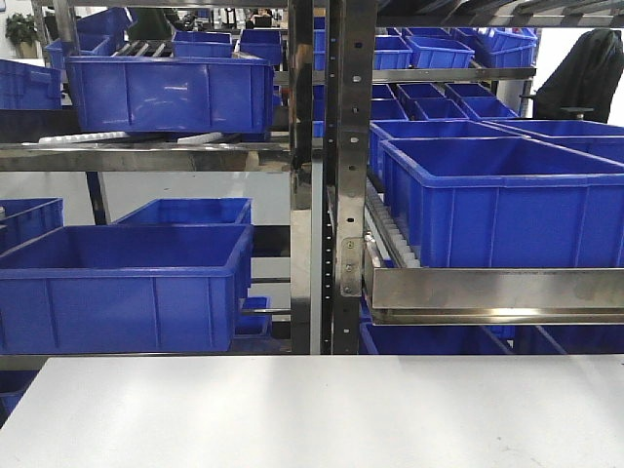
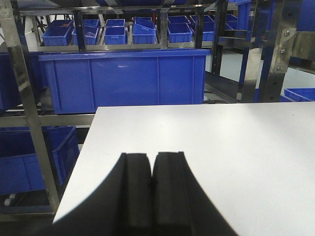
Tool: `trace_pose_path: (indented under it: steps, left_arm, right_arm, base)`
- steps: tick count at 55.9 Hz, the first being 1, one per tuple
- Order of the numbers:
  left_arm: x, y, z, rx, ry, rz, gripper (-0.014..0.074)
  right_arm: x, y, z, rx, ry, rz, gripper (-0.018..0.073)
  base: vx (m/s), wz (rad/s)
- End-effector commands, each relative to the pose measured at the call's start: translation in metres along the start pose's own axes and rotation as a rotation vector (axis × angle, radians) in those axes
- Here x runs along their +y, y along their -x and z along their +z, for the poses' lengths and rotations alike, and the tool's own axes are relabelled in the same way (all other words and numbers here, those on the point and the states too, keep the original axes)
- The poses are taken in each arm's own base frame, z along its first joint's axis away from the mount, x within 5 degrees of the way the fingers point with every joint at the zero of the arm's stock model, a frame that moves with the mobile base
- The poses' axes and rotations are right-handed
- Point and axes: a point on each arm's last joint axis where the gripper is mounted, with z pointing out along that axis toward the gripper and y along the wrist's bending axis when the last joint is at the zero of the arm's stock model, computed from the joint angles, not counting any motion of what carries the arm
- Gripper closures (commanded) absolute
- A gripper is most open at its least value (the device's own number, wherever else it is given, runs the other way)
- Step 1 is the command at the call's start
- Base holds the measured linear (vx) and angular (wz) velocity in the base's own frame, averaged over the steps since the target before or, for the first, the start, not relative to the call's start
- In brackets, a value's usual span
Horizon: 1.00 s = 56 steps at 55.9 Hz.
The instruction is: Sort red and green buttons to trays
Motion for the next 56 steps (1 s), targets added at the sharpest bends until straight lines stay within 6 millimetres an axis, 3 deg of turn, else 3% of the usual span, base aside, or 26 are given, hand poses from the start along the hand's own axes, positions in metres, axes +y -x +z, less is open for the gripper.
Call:
trace_pose_path:
  steps: [1, 45, 56]
  left_arm:
    - [0.0003, 0.0141, -0.0022, -0.104, 0.003, -0.008, 0.0584]
    - [0.0005, 0.0191, -0.0030, -0.155, 0.006, -0.002, 0.0584]
    - [0.0006, 0.0211, -0.0033, -0.177, 0.007, -0.003, 0.0584]
  right_arm:
    - [0.0016, 0.0032, -0.0003, -0.076, 0.017, -0.007, 0.0568]
    - [0.0018, 0.0043, -0.0004, -0.089, 0.019, -0.010, 0.0568]
    - [0.0029, 0.0113, -0.0013, -0.166, 0.030, -0.010, 0.0568]
  base:
    - [0.00, 0.00]
    - [0.00, 0.00]
    - [0.00, 0.00]
